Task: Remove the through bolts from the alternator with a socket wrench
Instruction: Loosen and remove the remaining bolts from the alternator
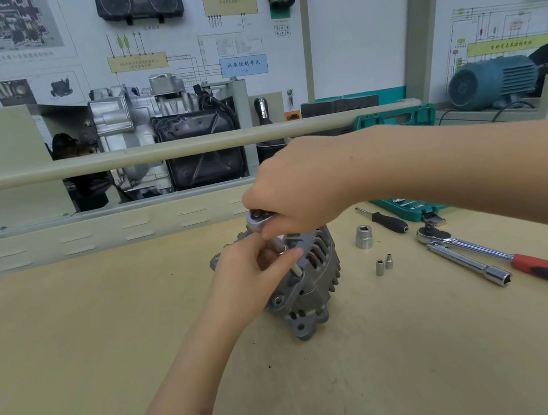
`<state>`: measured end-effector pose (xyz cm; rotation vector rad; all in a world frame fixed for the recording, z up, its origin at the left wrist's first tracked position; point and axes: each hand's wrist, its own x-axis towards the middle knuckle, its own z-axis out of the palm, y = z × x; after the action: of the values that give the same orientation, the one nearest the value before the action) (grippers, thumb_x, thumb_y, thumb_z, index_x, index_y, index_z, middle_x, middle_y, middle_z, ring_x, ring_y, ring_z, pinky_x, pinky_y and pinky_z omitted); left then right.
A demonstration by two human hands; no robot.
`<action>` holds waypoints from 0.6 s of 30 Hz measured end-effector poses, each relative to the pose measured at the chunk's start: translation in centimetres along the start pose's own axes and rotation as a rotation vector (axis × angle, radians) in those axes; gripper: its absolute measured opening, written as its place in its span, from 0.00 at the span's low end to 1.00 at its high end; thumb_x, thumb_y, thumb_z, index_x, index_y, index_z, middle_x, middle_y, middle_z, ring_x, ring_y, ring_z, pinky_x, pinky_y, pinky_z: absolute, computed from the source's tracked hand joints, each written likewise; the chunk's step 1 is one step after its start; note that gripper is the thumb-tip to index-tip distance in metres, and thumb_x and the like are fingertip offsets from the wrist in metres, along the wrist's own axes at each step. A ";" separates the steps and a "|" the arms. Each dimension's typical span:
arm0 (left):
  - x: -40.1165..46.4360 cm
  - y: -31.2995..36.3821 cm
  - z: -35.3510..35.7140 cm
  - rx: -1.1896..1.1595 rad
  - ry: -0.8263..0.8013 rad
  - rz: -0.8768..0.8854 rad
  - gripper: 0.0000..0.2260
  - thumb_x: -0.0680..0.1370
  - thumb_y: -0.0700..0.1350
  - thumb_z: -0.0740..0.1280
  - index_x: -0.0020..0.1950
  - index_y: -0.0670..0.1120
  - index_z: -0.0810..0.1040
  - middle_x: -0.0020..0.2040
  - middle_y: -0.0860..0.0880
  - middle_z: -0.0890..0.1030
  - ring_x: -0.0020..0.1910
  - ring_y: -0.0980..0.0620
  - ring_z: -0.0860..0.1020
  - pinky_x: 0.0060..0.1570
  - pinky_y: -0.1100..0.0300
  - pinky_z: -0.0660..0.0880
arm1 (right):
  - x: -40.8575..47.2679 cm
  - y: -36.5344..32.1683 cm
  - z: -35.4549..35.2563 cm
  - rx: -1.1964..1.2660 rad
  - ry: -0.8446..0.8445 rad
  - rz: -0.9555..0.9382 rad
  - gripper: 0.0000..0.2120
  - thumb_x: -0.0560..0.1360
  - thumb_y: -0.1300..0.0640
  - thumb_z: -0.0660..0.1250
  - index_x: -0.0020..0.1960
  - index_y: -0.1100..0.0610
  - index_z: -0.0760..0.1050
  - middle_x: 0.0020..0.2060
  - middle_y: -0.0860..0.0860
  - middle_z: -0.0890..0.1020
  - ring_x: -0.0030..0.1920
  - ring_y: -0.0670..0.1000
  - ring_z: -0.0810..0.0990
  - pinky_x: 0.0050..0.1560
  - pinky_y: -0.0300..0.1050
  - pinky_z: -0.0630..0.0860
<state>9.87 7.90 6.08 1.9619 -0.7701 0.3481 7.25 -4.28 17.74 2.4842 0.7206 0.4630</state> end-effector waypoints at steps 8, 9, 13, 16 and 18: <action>-0.1 -0.3 0.5 0.040 0.058 0.025 0.09 0.71 0.50 0.69 0.41 0.45 0.77 0.28 0.50 0.75 0.30 0.54 0.75 0.34 0.61 0.72 | -0.5 0.0 -0.9 -0.006 -0.034 -0.023 0.09 0.76 0.50 0.59 0.51 0.51 0.74 0.27 0.41 0.62 0.26 0.40 0.58 0.26 0.37 0.52; -0.2 -0.2 0.6 0.043 0.080 0.036 0.06 0.70 0.50 0.70 0.40 0.50 0.76 0.27 0.53 0.74 0.29 0.56 0.73 0.32 0.65 0.69 | -0.5 -0.1 -0.9 -0.008 -0.033 -0.019 0.08 0.75 0.51 0.60 0.50 0.52 0.74 0.27 0.41 0.61 0.26 0.41 0.58 0.26 0.37 0.52; 0.0 -0.3 0.6 0.036 0.086 0.001 0.09 0.69 0.51 0.71 0.35 0.50 0.73 0.27 0.52 0.74 0.29 0.57 0.72 0.31 0.65 0.68 | -0.5 -0.3 -0.4 -0.012 -0.018 -0.001 0.09 0.75 0.49 0.60 0.51 0.51 0.74 0.27 0.41 0.62 0.25 0.41 0.58 0.25 0.37 0.52; -0.1 -0.2 0.3 -0.001 0.027 -0.019 0.09 0.71 0.49 0.70 0.42 0.44 0.77 0.32 0.46 0.78 0.35 0.48 0.78 0.39 0.51 0.75 | -0.2 -0.1 -0.2 0.022 -0.023 -0.003 0.10 0.75 0.49 0.59 0.52 0.51 0.75 0.27 0.41 0.63 0.26 0.40 0.59 0.25 0.37 0.53; -0.1 -0.1 0.2 -0.016 0.017 -0.010 0.08 0.71 0.47 0.70 0.43 0.42 0.78 0.33 0.44 0.78 0.36 0.46 0.78 0.42 0.48 0.76 | 0.0 0.0 -0.1 0.043 -0.027 -0.008 0.10 0.75 0.49 0.59 0.52 0.51 0.75 0.28 0.41 0.64 0.27 0.39 0.60 0.26 0.37 0.54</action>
<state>9.87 7.84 5.85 1.9453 -0.7495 0.3508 7.18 -4.27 17.80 2.5215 0.7362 0.4149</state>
